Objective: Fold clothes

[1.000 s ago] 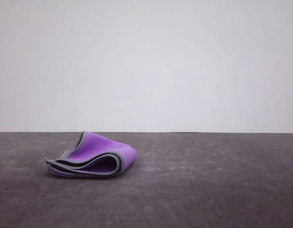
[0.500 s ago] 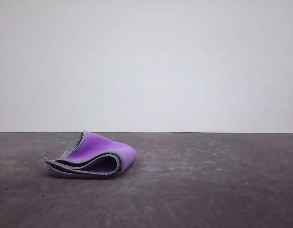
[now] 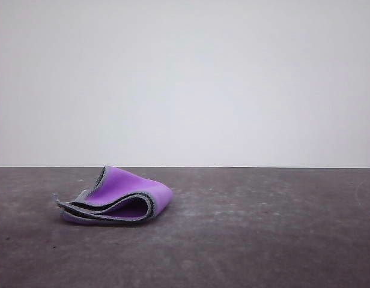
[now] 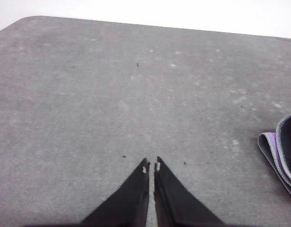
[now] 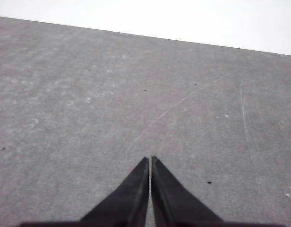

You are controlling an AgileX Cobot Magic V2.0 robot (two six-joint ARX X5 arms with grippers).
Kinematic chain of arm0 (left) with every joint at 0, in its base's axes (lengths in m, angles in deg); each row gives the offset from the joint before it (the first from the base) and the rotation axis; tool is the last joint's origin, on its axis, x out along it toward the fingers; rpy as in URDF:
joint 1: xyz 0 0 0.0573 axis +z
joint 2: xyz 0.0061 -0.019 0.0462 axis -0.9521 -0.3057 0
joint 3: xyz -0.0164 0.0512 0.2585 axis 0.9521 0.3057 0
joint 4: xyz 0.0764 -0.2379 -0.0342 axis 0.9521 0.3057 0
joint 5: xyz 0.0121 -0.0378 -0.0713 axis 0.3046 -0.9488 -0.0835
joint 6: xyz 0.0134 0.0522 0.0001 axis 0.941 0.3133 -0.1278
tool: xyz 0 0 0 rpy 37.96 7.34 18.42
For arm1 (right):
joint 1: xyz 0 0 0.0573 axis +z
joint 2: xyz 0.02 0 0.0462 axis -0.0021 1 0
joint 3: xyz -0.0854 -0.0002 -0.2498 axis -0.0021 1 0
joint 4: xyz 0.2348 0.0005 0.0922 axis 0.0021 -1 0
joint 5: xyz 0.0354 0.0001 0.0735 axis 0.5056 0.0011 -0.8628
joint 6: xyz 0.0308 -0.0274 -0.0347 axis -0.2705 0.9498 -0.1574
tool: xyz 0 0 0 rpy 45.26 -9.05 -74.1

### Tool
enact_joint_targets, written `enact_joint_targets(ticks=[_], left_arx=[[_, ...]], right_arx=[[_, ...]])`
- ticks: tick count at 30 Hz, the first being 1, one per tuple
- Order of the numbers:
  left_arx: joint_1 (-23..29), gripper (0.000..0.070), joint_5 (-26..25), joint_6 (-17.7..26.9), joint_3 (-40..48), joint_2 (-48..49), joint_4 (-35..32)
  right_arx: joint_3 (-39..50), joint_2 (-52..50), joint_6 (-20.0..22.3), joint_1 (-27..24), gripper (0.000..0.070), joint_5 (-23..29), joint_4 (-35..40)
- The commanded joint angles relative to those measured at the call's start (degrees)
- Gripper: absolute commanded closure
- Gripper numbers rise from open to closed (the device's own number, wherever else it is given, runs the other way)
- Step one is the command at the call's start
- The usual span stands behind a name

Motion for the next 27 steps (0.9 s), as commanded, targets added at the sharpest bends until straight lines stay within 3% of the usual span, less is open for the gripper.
enact_joint_targets(ticks=[1, 27], left_arx=[[0.0, 0.0699, 0.1, 0.1, 1.1, 0.1, 0.6], [0.0, 0.0699, 0.1, 0.1, 1.1, 0.1, 0.6]], right_arx=[[0.5, 0.0, -0.7, 0.0, 0.07, -0.1, 0.7], [0.5, 0.0, -0.7, 0.0, 0.07, -0.1, 0.7]])
